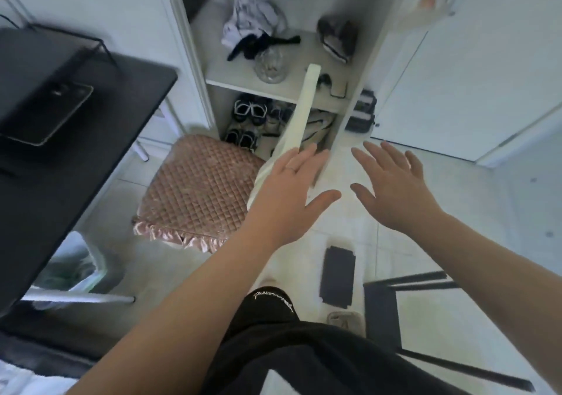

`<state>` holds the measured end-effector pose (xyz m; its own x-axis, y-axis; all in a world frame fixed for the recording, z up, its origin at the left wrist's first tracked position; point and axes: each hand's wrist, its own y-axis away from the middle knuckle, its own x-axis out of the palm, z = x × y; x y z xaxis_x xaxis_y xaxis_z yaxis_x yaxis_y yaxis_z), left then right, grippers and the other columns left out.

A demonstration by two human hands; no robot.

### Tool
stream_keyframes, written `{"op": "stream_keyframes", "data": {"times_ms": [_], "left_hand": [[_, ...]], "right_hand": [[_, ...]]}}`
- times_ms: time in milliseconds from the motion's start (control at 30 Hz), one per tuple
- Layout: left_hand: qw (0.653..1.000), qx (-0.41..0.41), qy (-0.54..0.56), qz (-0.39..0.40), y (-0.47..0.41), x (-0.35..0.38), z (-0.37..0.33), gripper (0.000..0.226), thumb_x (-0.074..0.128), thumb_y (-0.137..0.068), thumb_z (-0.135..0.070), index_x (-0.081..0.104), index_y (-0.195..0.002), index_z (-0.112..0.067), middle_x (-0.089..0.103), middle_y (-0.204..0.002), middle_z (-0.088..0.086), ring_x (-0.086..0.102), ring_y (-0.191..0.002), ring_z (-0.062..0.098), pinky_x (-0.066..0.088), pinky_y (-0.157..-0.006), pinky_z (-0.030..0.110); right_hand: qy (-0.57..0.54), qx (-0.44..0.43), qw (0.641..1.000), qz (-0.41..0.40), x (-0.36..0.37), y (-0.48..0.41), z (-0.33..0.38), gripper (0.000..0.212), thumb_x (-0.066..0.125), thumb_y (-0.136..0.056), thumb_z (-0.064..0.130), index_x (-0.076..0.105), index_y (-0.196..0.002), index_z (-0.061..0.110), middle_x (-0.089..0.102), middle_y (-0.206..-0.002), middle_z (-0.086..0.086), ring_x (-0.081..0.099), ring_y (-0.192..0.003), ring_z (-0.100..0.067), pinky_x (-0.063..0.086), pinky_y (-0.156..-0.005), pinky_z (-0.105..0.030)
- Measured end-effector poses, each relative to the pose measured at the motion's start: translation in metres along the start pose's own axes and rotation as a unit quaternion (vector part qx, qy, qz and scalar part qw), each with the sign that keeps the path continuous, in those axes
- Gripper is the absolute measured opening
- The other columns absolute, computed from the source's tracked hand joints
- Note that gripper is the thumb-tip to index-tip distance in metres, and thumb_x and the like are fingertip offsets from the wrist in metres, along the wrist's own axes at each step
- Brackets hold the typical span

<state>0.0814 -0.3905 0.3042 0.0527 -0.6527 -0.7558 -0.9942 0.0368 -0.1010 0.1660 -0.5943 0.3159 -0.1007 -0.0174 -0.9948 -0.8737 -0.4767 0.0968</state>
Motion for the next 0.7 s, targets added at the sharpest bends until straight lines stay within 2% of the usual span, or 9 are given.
{"op": "stream_keyframes", "data": {"times_ms": [133, 333, 500, 700], "left_hand": [[0.998, -0.032, -0.033, -0.050, -0.016, -0.031, 0.019, 0.073, 0.046, -0.095, -0.062, 0.027, -0.157, -0.028, 0.022, -0.165, -0.006, 0.006, -0.152, 0.014, 0.011, -0.122, 0.035], [0.989, -0.126, -0.065, -0.037, -0.046, -0.054, 0.070, 0.079, 0.039, -0.092, -0.071, 0.019, -0.159, -0.033, 0.016, -0.166, -0.010, 0.002, -0.153, 0.015, 0.010, -0.124, 0.042], [0.980, -0.193, -0.049, -0.006, -0.071, -0.057, 0.117, 0.077, 0.042, -0.094, -0.069, 0.022, -0.158, -0.033, 0.021, -0.165, -0.007, 0.008, -0.153, 0.020, 0.014, -0.123, 0.043], [0.956, -0.286, 0.000, 0.060, -0.082, -0.039, 0.156, 0.077, 0.044, -0.095, -0.067, 0.024, -0.158, -0.029, 0.026, -0.164, -0.003, 0.014, -0.152, 0.029, 0.018, -0.122, 0.048]], "right_hand": [[0.013, -0.063, 0.998, -0.012, -0.033, -0.040, 0.008, 0.064, 0.043, -0.102, 0.045, 0.021, -0.160, 0.029, 0.018, -0.168, 0.004, 0.008, -0.156, -0.022, 0.003, -0.124, -0.051], [0.026, -0.188, 0.979, -0.069, -0.065, -0.110, 0.035, 0.059, 0.057, -0.098, 0.038, 0.043, -0.153, 0.023, 0.040, -0.158, 0.000, 0.028, -0.150, -0.026, 0.015, -0.120, -0.050], [0.041, -0.255, 0.966, -0.012, -0.069, -0.179, 0.057, 0.061, 0.050, -0.100, 0.045, 0.035, -0.156, 0.029, 0.032, -0.162, 0.005, 0.022, -0.152, -0.021, 0.011, -0.123, -0.050], [0.064, -0.293, 0.952, 0.062, -0.048, -0.237, 0.078, 0.056, 0.049, -0.102, 0.045, 0.037, -0.154, 0.032, 0.029, -0.164, 0.007, 0.019, -0.153, -0.017, 0.007, -0.121, -0.044]]}}
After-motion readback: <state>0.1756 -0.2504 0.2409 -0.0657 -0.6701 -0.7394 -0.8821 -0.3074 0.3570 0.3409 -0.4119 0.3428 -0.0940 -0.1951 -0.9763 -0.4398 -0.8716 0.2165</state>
